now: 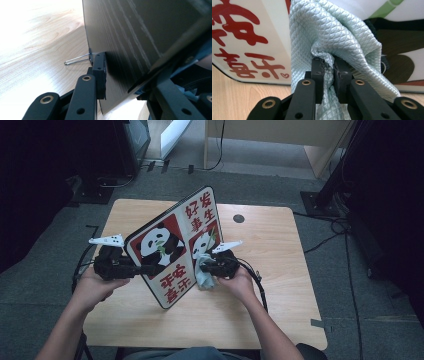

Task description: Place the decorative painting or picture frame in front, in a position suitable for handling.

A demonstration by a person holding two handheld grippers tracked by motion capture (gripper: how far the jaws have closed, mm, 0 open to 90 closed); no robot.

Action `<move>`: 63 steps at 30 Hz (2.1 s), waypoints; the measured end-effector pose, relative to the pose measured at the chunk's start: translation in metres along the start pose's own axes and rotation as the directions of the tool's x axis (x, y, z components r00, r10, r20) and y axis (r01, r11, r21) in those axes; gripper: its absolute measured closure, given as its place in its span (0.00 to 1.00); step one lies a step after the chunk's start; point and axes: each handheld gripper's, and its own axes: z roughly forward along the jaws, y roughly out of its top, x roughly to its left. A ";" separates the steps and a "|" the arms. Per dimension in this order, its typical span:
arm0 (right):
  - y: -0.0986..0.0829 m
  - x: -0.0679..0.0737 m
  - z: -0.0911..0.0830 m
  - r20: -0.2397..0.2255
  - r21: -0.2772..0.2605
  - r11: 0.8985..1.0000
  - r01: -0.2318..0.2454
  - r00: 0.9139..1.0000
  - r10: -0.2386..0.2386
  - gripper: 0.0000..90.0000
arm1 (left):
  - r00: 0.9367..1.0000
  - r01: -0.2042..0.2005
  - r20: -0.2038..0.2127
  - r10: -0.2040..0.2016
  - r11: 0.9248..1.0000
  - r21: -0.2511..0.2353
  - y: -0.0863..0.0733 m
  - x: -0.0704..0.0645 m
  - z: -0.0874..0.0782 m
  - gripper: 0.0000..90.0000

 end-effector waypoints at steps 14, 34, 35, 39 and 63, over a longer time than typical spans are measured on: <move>0.013 0.004 -0.011 -0.018 -0.005 1.000 0.004 1.000 -0.004 0.91 | 1.000 0.006 0.001 -0.006 1.000 -0.001 -0.001 0.001 0.000 0.78; 0.112 0.044 -0.068 -0.019 -0.134 0.978 0.161 0.986 -0.165 0.91 | 1.000 0.013 0.003 -0.013 1.000 -0.003 -0.001 0.001 0.000 0.78; 0.116 0.046 -0.069 -0.022 -0.140 0.976 0.168 0.985 -0.173 0.91 | 1.000 0.013 0.003 -0.013 1.000 -0.003 -0.001 0.001 0.000 0.78; 0.134 0.058 -0.073 -0.028 -0.156 0.969 0.193 0.980 -0.199 0.91 | 1.000 0.013 0.003 -0.013 1.000 -0.003 0.000 0.001 0.000 0.78; 0.163 0.073 -0.072 -0.002 -0.175 0.953 0.249 0.967 -0.253 0.90 | 1.000 0.019 0.003 -0.019 1.000 -0.006 -0.001 0.001 0.000 0.78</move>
